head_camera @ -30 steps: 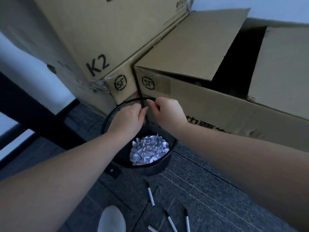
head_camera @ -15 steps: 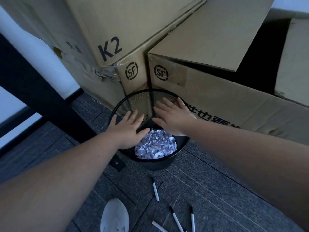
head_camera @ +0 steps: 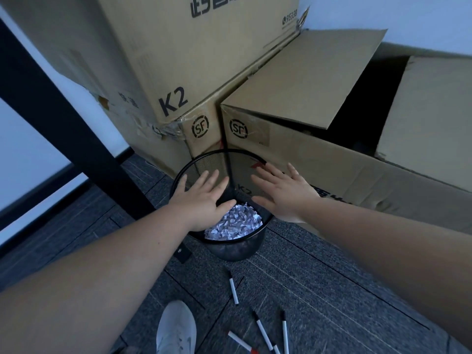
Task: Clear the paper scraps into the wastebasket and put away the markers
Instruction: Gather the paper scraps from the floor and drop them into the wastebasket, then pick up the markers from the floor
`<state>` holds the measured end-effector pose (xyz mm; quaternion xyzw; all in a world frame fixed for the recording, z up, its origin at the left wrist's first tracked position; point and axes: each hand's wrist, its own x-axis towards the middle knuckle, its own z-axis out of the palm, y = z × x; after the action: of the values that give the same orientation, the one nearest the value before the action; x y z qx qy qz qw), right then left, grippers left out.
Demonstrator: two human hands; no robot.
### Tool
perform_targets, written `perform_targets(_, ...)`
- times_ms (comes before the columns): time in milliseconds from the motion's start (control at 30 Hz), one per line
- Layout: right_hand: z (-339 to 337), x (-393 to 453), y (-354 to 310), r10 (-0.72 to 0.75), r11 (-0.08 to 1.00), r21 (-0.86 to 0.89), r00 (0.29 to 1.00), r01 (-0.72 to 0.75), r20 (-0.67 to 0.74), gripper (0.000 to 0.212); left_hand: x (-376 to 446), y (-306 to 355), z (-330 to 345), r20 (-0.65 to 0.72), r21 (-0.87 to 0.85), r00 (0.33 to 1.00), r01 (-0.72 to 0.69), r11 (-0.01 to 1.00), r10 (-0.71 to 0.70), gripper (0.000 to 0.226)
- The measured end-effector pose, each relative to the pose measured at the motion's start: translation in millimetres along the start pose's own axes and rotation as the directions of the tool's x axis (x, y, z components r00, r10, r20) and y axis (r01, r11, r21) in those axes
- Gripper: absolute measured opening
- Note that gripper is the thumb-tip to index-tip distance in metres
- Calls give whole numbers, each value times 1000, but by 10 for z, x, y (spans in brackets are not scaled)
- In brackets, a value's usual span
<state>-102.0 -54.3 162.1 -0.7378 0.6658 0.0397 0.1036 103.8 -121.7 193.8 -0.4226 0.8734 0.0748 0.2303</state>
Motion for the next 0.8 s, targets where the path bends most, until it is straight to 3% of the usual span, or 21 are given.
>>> perform_targets(367, 413, -1010, 125, -106, 994, -10, 994, 106, 29, 72, -668, 695, 329, -132, 32, 972, -191, 981, 193, 65)
perform_targets(600, 1175, -1283, 192, -230, 973, 40, 958, 226, 173, 68, -733, 876, 1168, -55, 37, 963, -264, 964, 265, 66)
perform_targets(800, 1958, -1113, 86, -264, 964, 55, 919, 259, 294, 72, -362, 906, 1854, 51, -13, 979, -197, 980, 198, 63)
